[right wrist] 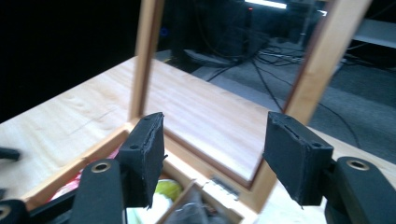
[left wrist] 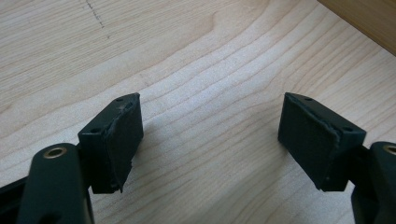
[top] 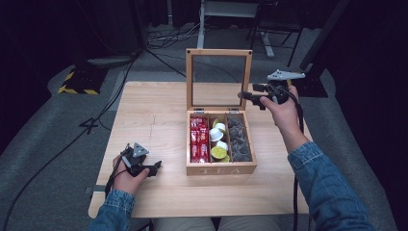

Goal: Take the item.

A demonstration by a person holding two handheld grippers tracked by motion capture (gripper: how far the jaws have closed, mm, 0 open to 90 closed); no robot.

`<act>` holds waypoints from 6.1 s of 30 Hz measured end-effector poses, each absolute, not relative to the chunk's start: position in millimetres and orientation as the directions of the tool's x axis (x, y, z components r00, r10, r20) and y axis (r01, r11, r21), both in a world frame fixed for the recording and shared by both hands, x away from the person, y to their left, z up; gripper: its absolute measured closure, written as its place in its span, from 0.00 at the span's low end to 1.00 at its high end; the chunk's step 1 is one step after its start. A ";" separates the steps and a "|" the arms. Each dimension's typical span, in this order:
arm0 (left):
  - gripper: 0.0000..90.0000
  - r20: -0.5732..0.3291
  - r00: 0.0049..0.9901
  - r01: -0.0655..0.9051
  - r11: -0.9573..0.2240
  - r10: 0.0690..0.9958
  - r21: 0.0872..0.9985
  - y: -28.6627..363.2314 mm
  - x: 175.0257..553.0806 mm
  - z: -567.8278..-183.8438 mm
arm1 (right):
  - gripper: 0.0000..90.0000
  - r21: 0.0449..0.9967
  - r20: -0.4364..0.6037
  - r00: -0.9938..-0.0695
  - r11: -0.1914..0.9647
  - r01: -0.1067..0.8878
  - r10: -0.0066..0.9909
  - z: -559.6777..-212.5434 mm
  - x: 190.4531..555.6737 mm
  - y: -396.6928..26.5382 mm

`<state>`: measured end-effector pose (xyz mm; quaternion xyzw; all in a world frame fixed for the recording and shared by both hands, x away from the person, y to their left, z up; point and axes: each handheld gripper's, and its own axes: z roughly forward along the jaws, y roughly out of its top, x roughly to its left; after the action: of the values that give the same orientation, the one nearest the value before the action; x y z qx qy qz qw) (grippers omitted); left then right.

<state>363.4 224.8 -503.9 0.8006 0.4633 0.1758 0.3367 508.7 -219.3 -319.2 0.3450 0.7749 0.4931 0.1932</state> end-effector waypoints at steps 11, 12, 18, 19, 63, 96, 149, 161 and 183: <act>0.25 -0.024 0.515 0.619 -0.352 0.857 0.702 224.3 364.8 -503.8 | 0.34 0.901 0.067 -0.746 0.282 0.331 0.663 -317.7 475.4 -197.0; 0.25 -0.024 0.515 0.619 -0.352 0.857 0.702 224.3 364.8 -503.8 | 0.33 0.900 0.069 -0.749 0.283 0.332 0.659 -317.6 473.9 -195.5; 0.25 -0.024 0.512 0.620 -0.350 0.858 0.702 223.9 364.4 -503.9 | 0.25 0.898 0.077 -0.751 0.282 0.338 0.655 -318.4 464.0 -184.6; 0.25 -0.025 0.512 0.620 -0.350 0.859 0.702 223.9 364.4 -503.9 | 0.25 0.898 0.074 -0.751 0.283 0.336 0.656 -318.9 462.8 -182.8; 0.25 -0.025 0.516 0.618 -0.352 0.856 0.703 223.9 360.4 -503.9 | 0.54 0.758 0.072 -0.804 0.492 0.428 0.590 -387.1 446.0 -97.7; 0.25 -0.025 0.516 0.618 -0.352 0.856 0.703 223.9 360.4 -504.0 | 0.44 0.674 0.017 -0.753 0.548 0.495 0.658 -427.4 439.9 -57.7; 0.24 -0.030 0.517 0.618 -0.349 0.855 0.704 223.9 360.6 -504.1 | 0.93 0.758 0.119 -0.785 0.455 0.468 0.608 -384.6 431.0 -72.9; 0.22 -0.029 0.527 0.619 -0.360 0.849 0.698 224.3 362.9 -503.8 | 0.93 0.778 0.103 -0.773 0.434 0.455 0.626 -361.0 427.6 -97.8; 0.22 -0.028 0.528 0.618 -0.362 0.849 0.698 224.4 363.1 -503.8 | 0.93 0.801 0.054 -0.713 0.396 0.448 0.699 -337.1 422.8 -156.9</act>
<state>363.1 224.4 -503.8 0.8070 0.4542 0.1717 0.3360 422.8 -156.9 -337.1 0.3489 0.8223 0.4246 0.1476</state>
